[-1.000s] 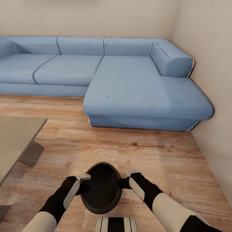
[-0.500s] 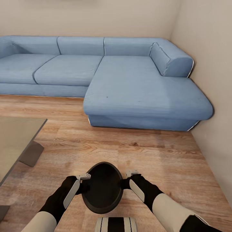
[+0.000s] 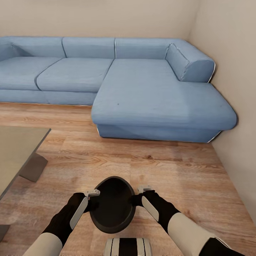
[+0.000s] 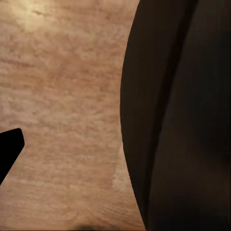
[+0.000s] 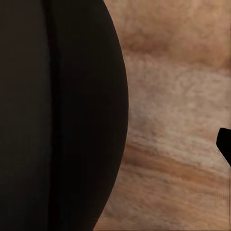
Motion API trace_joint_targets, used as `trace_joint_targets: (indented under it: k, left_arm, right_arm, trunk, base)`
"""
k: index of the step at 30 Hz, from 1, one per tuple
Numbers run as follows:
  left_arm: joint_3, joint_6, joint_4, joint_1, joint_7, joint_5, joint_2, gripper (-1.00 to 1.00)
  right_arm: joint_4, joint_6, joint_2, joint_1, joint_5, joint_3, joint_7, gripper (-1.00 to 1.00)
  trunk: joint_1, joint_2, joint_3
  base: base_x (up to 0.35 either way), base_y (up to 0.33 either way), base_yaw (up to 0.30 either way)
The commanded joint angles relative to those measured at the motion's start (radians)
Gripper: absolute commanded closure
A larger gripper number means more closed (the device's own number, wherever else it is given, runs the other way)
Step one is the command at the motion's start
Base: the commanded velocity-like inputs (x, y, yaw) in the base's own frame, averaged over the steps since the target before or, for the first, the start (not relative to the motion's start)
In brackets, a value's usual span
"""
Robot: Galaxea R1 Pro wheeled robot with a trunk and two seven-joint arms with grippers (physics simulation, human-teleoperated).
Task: Place each of the two pumpkins and all three candles from the living room inside a cabinet in the living room (use any cabinet), then make sure every cabinet is closed, and position the cauldron so it is next to a table in the living room.
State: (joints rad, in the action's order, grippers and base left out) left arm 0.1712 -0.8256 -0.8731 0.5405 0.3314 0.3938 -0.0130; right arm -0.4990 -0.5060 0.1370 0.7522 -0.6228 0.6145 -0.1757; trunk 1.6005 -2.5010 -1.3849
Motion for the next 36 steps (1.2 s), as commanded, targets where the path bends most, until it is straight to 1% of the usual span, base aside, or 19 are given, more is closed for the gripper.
trace_joint_targets:
  k: [1, 5, 36]
  left_arm:
    - [0.001, 0.007, 0.034, -0.001, 0.0, 0.027, 0.001, -1.0]
    - [0.001, 0.007, 0.035, -0.001, 0.0, 0.026, 0.001, -1.0]
    - [-0.002, 0.007, 0.037, -0.001, 0.0, 0.025, 0.001, -1.0]
  right_arm:
    - [0.043, -0.002, 0.0, -0.001, 0.012, -0.001, -0.001, -1.0]
    - [0.043, -0.002, 0.0, 0.0, 0.012, -0.001, -0.001, -1.0]
    - [0.043, -0.002, -0.001, 0.0, 0.014, -0.002, -0.002, -1.0]
  trunk:
    - [0.001, 0.0, -0.004]
    - [0.003, -0.001, -0.02]
    - [0.003, -0.001, -0.02]
  base:
    - [0.0, 0.0, 0.0]
    - [0.0, 0.0, 0.0]
    - [0.0, 0.0, 0.0]
